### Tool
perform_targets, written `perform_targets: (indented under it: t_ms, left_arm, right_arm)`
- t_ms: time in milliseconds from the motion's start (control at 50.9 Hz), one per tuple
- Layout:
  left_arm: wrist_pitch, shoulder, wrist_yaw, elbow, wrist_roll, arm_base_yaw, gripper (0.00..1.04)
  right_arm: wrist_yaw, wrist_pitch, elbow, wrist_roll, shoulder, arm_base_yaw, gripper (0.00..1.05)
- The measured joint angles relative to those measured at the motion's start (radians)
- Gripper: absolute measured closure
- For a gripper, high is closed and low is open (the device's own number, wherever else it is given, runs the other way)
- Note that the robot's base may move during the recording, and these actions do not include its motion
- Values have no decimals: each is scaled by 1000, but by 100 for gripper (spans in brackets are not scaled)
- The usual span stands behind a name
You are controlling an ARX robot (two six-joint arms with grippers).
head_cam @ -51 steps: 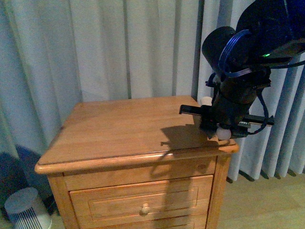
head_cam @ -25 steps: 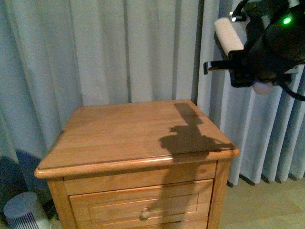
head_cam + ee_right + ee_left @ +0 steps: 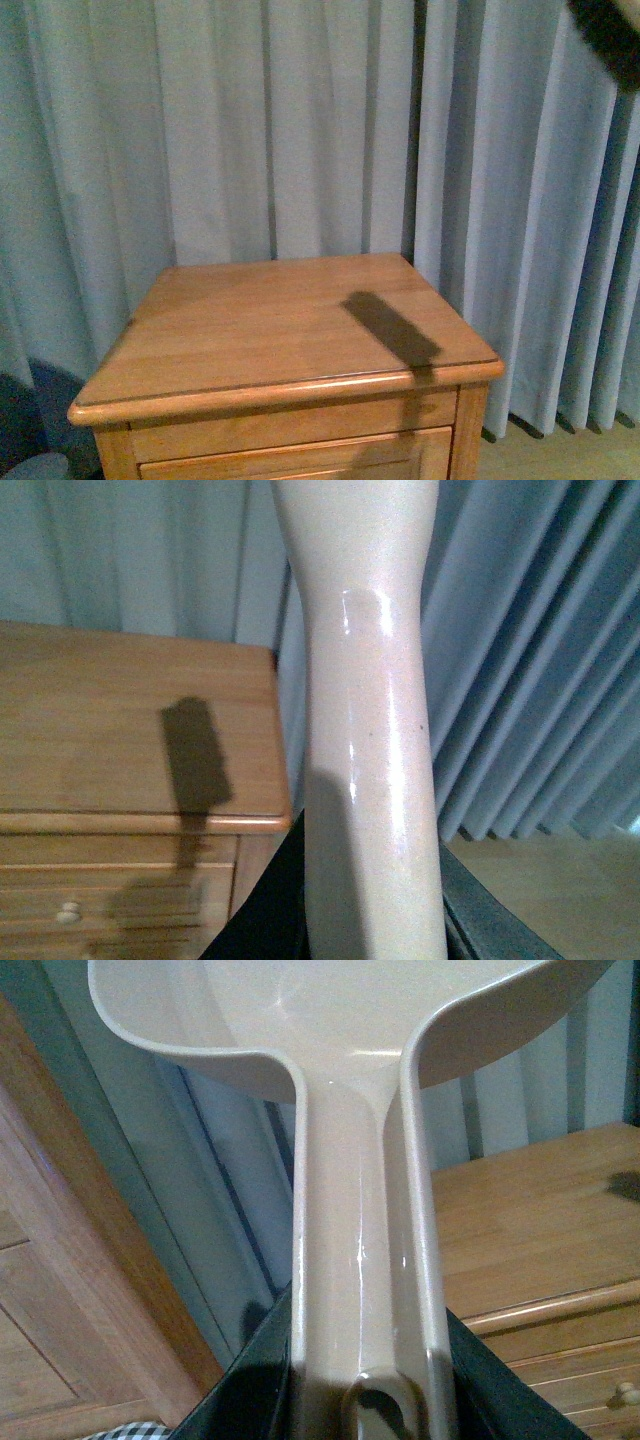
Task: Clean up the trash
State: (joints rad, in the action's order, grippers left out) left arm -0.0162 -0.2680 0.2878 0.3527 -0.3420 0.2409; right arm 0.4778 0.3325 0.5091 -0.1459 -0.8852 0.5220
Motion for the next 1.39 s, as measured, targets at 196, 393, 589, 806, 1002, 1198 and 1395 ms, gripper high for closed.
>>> perform_targets:
  t_ms: [196, 393, 589, 806, 1002, 1198, 1395]
  left_arm:
    - [0, 0, -1, 0, 0, 0, 78]
    - [0, 0, -1, 0, 0, 0, 78]
    - [0, 0, 0, 0, 0, 0, 78]
    - [0, 0, -1, 0, 0, 0, 78]
    - [0, 0, -1, 0, 0, 0, 78]
    - [0, 0, -15, 0, 0, 0, 78]
    - [0, 3, 3, -1, 1, 0, 78]
  right_arm:
    - [32, -132, -112, 41, 266, -81, 86]
    - [23, -185, -185, 98, 418, -180, 86]
    - [4, -191, -220, 144, 434, -219, 86]
    - [5, -202, -223, 169, 434, -227, 86]
    - [5, -203, -223, 177, 435, -229, 86]
    - [19, -203, -223, 183, 440, -233, 86]
    - [8, -203, -223, 183, 438, -232, 86]
